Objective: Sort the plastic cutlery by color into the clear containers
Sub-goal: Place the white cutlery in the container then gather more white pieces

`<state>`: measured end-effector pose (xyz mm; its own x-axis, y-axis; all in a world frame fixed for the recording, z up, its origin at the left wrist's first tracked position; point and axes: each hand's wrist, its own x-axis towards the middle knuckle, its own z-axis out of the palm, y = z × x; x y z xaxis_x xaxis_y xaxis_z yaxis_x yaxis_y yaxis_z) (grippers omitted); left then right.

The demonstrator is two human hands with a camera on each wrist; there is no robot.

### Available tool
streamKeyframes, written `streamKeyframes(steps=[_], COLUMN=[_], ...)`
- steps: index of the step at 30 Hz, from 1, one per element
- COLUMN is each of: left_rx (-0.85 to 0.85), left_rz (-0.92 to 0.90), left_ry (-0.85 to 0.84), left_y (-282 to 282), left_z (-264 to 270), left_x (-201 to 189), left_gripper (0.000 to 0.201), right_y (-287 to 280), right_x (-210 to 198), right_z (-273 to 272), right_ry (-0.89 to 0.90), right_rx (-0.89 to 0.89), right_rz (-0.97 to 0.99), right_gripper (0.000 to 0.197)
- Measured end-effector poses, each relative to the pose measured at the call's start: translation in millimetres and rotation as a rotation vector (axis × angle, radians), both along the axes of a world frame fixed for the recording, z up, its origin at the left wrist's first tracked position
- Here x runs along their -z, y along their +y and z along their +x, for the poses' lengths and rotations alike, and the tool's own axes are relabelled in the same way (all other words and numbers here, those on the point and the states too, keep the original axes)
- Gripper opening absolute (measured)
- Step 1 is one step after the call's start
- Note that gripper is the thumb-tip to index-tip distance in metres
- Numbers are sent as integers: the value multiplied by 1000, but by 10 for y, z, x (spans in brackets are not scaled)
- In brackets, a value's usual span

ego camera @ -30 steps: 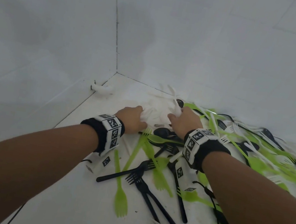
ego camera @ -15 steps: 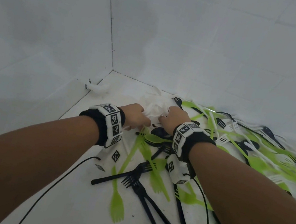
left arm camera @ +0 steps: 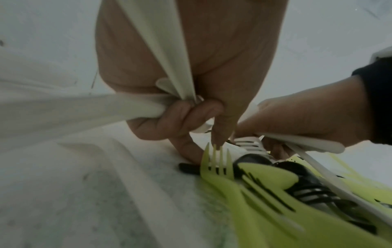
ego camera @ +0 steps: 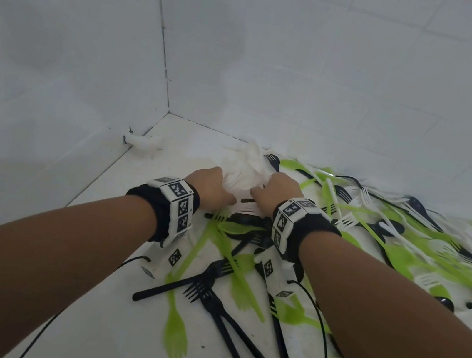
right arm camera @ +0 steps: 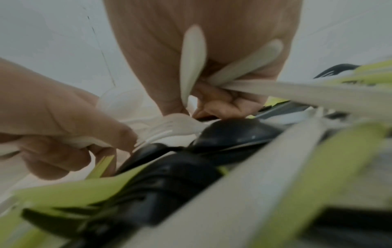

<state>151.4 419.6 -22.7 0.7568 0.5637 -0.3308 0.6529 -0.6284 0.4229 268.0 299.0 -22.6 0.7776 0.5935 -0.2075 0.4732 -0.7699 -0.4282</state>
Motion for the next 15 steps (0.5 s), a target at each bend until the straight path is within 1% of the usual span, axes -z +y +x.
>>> streamKeyframes(steps=[3, 6, 7, 9, 12, 15], left_rx=[-11, -43, -49, -73, -142, -179], left_rz=[45, 92, 98, 90, 28, 27], left_ry=[11, -2, -5, -28, -73, -100], left_y=[-37, -70, -87, -114, -132, -151], left_z=[53, 90, 103, 137, 159, 147], left_x=[0, 11, 4, -14, -34, -29], left_gripper=[35, 31, 33, 44, 55, 57], right_y=[-77, -122, -143, -193, -266, -324], right_x=[-67, -129, -136, -165, -188, -201], right_z=[52, 53, 40, -6, -65, -106], right_ry=[51, 143, 165, 177, 190, 205], right_rx=[81, 177, 199, 214, 195, 198], right_rz=[97, 249, 308, 381, 378, 310], right_gripper=[23, 38, 39, 34, 35, 34])
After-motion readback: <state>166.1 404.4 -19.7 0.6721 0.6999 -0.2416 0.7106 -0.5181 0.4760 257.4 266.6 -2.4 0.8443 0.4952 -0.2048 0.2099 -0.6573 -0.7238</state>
